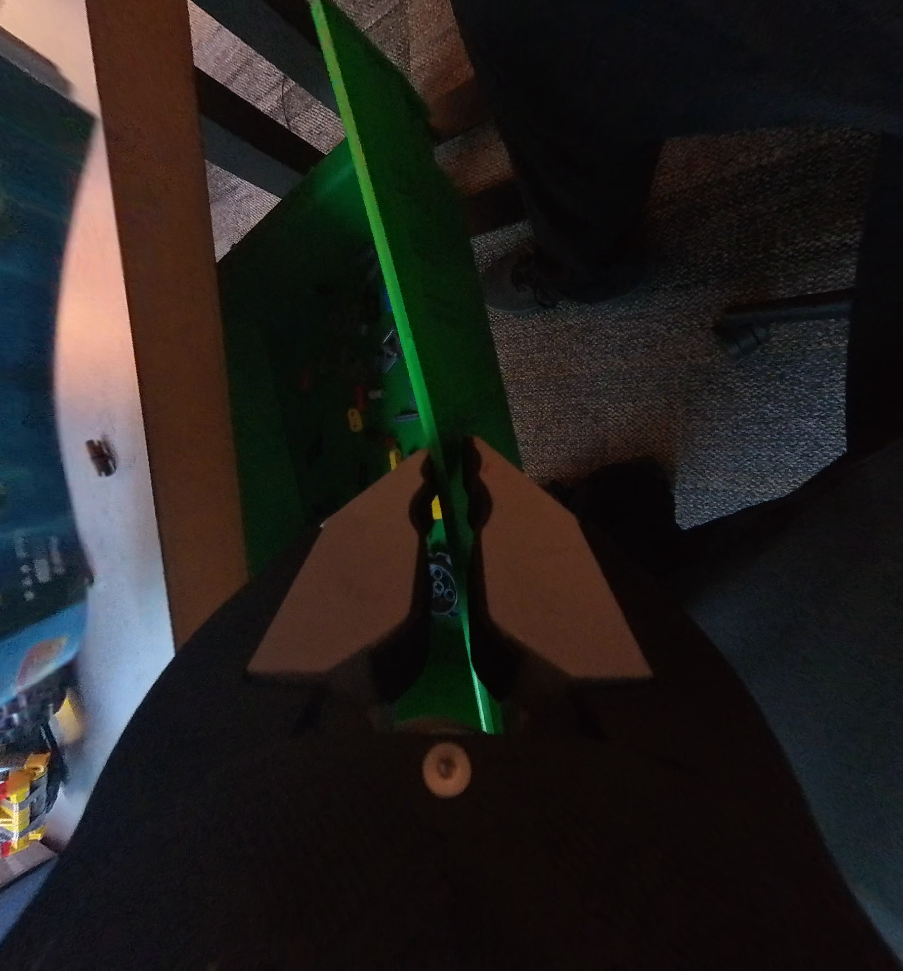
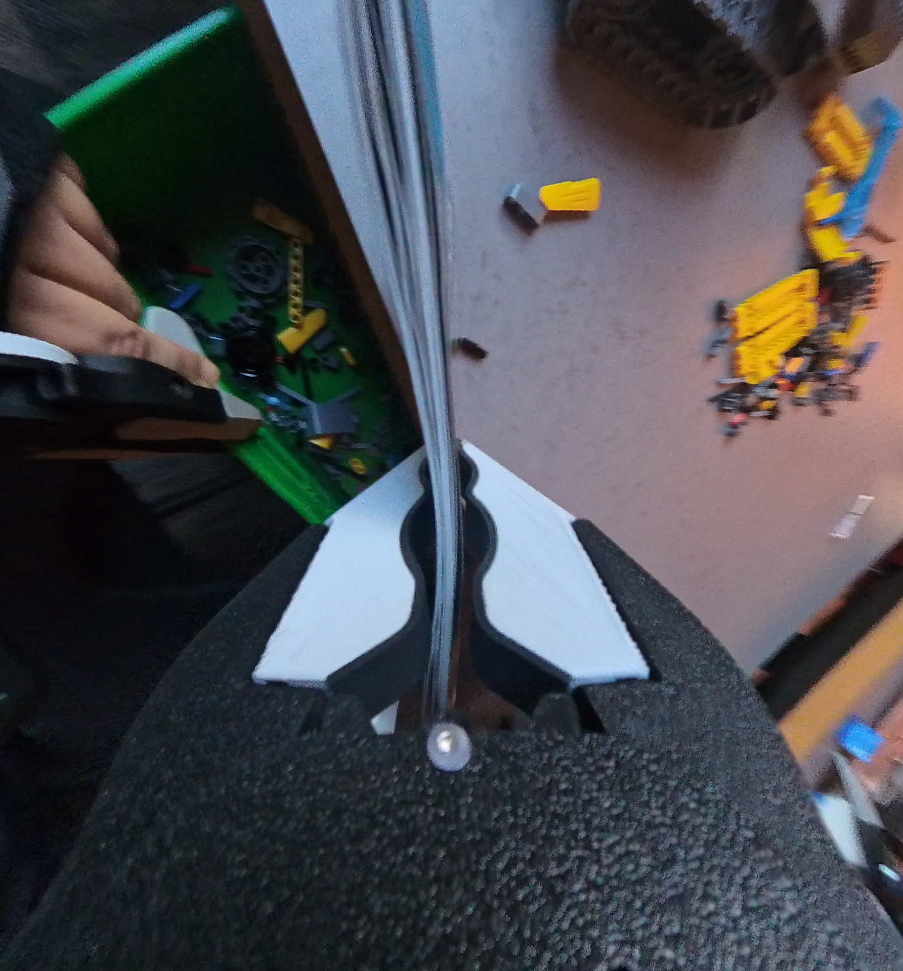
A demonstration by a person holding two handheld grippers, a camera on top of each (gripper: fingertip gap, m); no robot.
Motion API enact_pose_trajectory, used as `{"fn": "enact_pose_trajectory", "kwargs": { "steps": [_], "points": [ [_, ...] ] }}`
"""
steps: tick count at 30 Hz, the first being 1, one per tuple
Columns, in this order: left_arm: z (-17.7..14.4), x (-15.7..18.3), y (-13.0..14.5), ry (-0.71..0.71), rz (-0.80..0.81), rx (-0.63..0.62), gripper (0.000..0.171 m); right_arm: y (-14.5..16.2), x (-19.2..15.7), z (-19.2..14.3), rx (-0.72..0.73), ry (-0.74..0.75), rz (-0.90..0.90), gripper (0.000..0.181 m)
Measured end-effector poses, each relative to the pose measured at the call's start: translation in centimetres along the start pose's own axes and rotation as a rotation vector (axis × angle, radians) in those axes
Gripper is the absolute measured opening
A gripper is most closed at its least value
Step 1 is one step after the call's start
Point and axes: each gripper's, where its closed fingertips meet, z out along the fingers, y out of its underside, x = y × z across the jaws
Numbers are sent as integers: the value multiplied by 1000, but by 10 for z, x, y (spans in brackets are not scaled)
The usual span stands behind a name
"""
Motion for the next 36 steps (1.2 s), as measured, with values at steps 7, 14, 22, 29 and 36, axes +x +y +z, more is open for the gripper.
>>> {"fn": "enact_pose_trajectory", "kwargs": {
  "steps": [7,14,22,29,36],
  "points": [
    [-1,0,-2,-2,4,-2,7,7,-1,-1,36,31,10,0],
    [0,-1,-3,-2,1,-6,7,-3,31,8,32,58,61,0],
    [-1,-1,-1,-3,0,-3,8,0,17,31,6,-18,72,0],
    [-1,-1,-1,-5,-4,-2,7,-2,-10,22,31,-50,50,0],
    [-2,-1,-2,-12,-6,1,8,-12,-31,13,65,-72,22,0]
  ]
}}
